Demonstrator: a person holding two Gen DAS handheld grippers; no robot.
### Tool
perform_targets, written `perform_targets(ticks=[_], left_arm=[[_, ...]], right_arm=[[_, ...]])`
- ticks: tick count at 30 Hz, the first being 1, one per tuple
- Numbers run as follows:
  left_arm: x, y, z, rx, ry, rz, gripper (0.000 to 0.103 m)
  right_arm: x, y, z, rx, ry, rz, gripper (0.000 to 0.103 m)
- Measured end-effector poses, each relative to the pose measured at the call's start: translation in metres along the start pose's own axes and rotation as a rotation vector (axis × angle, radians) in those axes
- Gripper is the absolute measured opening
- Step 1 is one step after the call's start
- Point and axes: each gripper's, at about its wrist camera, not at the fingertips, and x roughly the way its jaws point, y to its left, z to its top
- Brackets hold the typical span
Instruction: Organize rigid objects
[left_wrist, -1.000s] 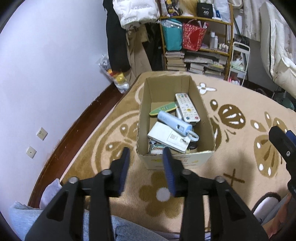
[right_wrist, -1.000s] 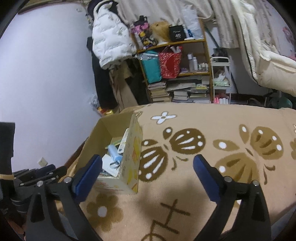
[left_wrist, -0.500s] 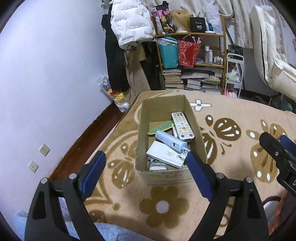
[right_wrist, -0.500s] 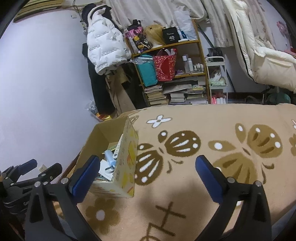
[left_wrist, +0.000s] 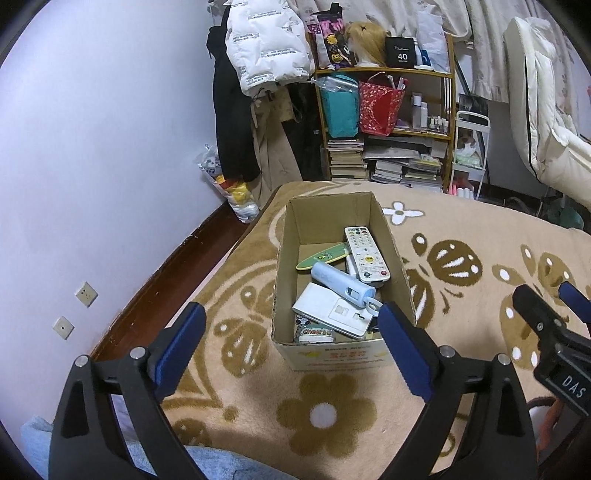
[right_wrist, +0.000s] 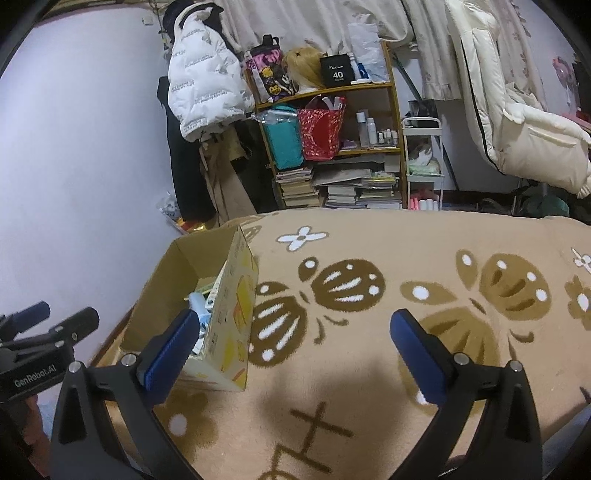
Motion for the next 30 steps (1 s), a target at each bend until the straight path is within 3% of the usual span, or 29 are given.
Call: perform_targets(ticks=[30], left_arm=[[-0.0039,-0.0056,0.0015,0.037,-0.02,0.005,0.094]], right_arm=[[0.0004,-0.0047,-0.001,0.03,-0.025,-0.023,0.103]])
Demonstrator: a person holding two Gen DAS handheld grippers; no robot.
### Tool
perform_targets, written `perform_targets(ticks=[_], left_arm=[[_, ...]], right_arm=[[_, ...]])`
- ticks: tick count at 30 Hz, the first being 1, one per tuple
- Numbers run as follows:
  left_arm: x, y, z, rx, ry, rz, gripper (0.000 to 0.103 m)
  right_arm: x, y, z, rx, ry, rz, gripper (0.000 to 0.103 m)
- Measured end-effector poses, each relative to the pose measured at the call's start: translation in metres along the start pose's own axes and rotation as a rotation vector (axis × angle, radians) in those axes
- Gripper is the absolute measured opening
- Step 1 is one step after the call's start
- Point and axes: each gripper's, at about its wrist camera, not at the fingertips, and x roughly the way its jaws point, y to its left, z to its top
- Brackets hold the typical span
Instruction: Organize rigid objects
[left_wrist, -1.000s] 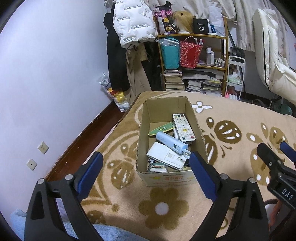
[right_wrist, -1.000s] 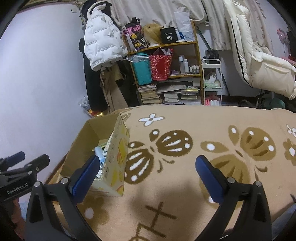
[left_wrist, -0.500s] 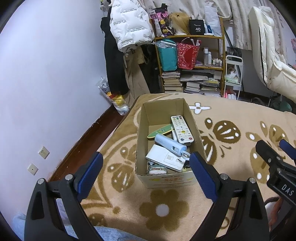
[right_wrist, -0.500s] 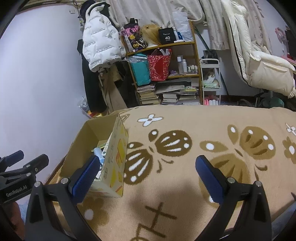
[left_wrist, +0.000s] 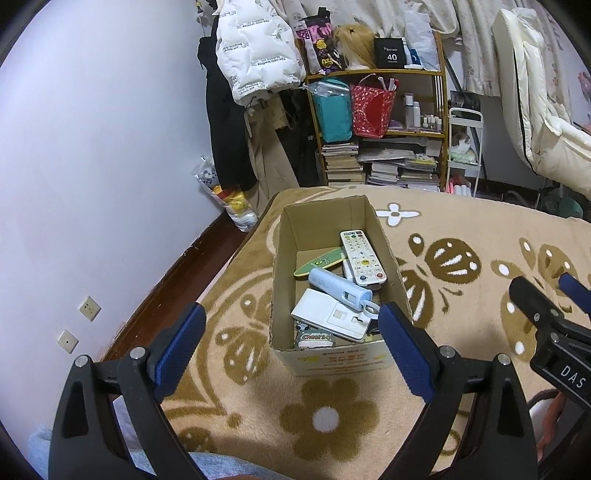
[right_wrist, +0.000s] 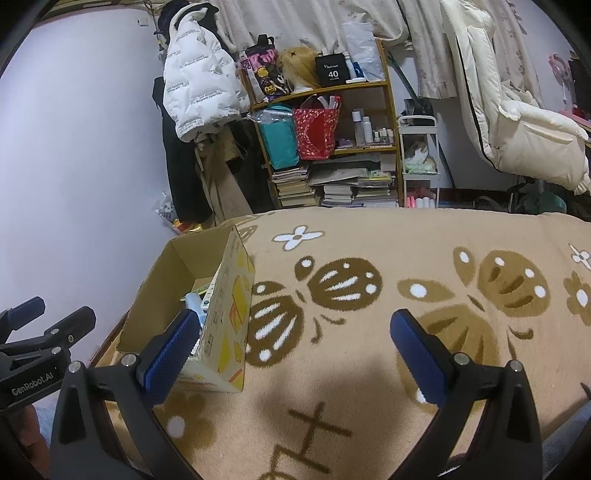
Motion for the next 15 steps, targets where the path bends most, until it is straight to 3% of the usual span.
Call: perform_targets(ticks=[15], left_arm=[[0.0012,-0.0003,-0.0008,0.012,0.005,0.0,0.094]], right_arm=[[-0.004,-0.0043,0.0035,-0.001,-0.009,-0.005,0.103]])
